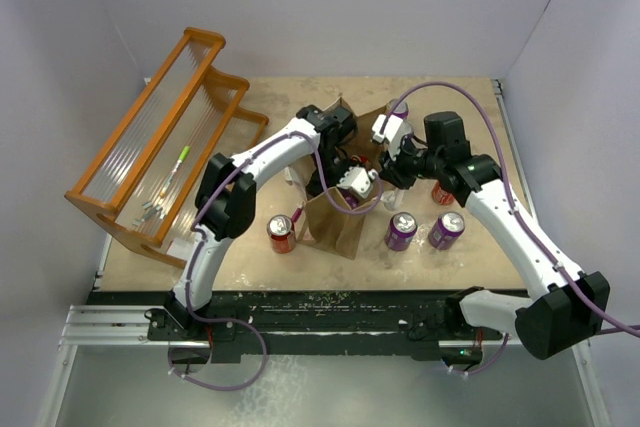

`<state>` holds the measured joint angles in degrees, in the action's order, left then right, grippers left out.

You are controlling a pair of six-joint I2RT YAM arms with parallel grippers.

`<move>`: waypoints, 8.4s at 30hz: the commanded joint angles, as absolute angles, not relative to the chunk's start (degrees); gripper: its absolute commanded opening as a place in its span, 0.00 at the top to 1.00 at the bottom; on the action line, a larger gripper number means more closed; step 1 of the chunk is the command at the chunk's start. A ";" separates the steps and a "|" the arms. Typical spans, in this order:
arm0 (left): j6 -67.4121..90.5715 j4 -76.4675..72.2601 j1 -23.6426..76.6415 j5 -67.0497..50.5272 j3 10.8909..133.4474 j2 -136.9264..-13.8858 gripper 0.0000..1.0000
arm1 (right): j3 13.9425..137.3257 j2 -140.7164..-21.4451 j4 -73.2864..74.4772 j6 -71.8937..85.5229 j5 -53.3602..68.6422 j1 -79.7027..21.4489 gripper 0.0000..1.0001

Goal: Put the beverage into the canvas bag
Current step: Pick up the drink from the canvas bag, then place the drink in the canvas bag, then pick up the drink from the canvas bag, then place the drink in the canvas bag.

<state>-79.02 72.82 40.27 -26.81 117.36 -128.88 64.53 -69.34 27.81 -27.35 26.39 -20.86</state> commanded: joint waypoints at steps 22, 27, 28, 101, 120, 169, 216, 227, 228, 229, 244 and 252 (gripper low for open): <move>-52.91 43.59 30.41 -47.54 109.56 -109.72 1.00 | 79.35 -79.16 23.10 -17.62 29.37 -18.72 0.76; -45.84 38.75 30.49 -45.09 109.53 -109.39 1.00 | 79.58 -78.98 23.07 -16.94 28.75 -18.68 0.76; -43.04 37.09 30.56 -43.34 109.56 -109.29 1.00 | 79.36 -78.93 22.91 -16.71 28.58 -18.64 0.76; -28.25 39.45 39.59 -16.03 124.06 -120.10 0.01 | 73.63 -74.39 25.80 -22.51 31.10 -11.26 0.61; -12.53 38.24 41.08 -20.49 102.46 -108.88 0.09 | 75.06 -73.84 26.43 -18.64 30.60 -11.25 0.60; 12.27 8.35 49.25 -0.97 80.84 -124.81 0.30 | 70.80 -74.08 24.95 -16.23 26.36 -11.25 0.59; -22.16 27.21 31.06 -43.98 106.93 -99.00 1.00 | 83.36 -76.08 28.00 -17.93 36.51 -13.82 0.51; -24.81 29.96 30.96 -49.15 108.78 -97.80 1.00 | 81.97 -75.54 25.63 -22.12 36.67 -18.95 0.39; -24.72 30.38 30.97 -50.20 109.34 -97.85 1.00 | 81.48 -75.50 24.90 -22.77 36.58 -19.42 0.38; -24.72 30.71 31.02 -50.88 109.78 -97.85 1.00 | 81.29 -75.73 24.72 -23.43 36.48 -19.58 0.36; -13.60 22.85 31.03 -54.38 110.55 -96.81 1.00 | 79.23 -78.36 22.82 -21.76 39.35 -22.14 0.47; -18.24 26.03 31.11 -49.00 109.40 -98.95 1.00 | 80.12 -74.76 24.77 -20.15 32.81 -21.89 0.46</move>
<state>-16.05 33.45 30.83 -47.75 105.86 -101.56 79.68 -78.00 23.75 -21.91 35.40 -21.17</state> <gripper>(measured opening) 0.704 0.528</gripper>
